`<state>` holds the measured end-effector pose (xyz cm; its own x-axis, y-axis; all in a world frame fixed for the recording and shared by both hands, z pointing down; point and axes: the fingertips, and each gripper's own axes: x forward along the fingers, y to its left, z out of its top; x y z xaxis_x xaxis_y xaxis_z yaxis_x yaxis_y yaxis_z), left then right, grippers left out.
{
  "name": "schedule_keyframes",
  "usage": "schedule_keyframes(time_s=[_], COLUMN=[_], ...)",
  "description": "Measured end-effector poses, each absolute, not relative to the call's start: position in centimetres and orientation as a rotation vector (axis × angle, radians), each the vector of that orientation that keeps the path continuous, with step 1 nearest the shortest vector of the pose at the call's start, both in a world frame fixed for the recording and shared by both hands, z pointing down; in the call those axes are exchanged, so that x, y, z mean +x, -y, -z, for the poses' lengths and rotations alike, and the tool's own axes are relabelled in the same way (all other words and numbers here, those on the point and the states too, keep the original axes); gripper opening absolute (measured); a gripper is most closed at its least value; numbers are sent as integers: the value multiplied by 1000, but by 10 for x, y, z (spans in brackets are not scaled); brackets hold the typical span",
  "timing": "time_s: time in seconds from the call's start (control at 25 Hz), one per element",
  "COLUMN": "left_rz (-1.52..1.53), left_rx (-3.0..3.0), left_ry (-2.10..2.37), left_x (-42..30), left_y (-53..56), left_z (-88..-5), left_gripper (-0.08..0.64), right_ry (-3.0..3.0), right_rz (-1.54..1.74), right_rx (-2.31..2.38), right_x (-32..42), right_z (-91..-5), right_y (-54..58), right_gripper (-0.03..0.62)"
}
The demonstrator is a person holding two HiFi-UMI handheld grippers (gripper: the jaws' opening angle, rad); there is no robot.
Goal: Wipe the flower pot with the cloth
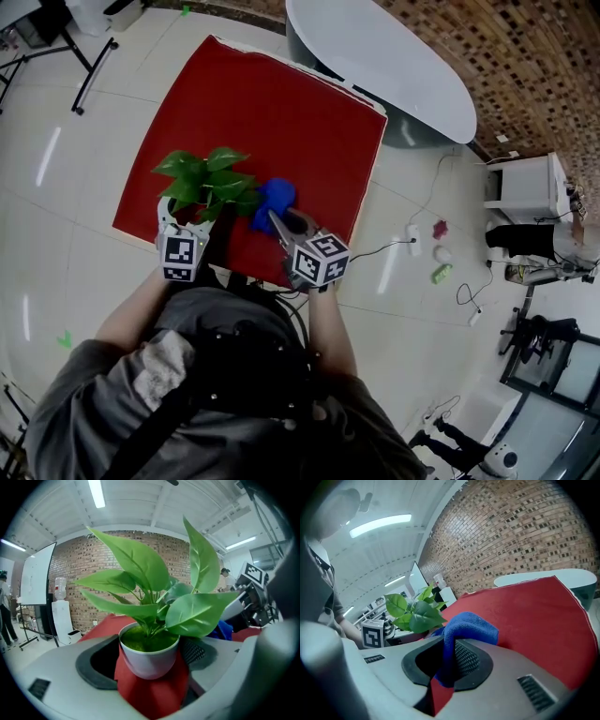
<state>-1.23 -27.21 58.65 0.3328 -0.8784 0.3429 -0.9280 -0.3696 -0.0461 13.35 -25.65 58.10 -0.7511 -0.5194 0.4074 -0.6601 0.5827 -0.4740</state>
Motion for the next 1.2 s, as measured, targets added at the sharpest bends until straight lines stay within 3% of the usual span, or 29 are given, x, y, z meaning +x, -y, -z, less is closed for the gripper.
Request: schedule_keyframes(time_s=[0.72, 1.2], left_rz=[-502, -483], left_rx=[2868, 2915], left_ry=[955, 823], left_x=[-43, -46], left_y=[302, 307], left_z=[-589, -593], left_gripper=[434, 436], right_ry=[2720, 2682], right_rz=[-958, -1076], right_rx=[618, 567], right_x=[24, 3], right_z=[-571, -598], right_y=[333, 352], right_gripper=[63, 61])
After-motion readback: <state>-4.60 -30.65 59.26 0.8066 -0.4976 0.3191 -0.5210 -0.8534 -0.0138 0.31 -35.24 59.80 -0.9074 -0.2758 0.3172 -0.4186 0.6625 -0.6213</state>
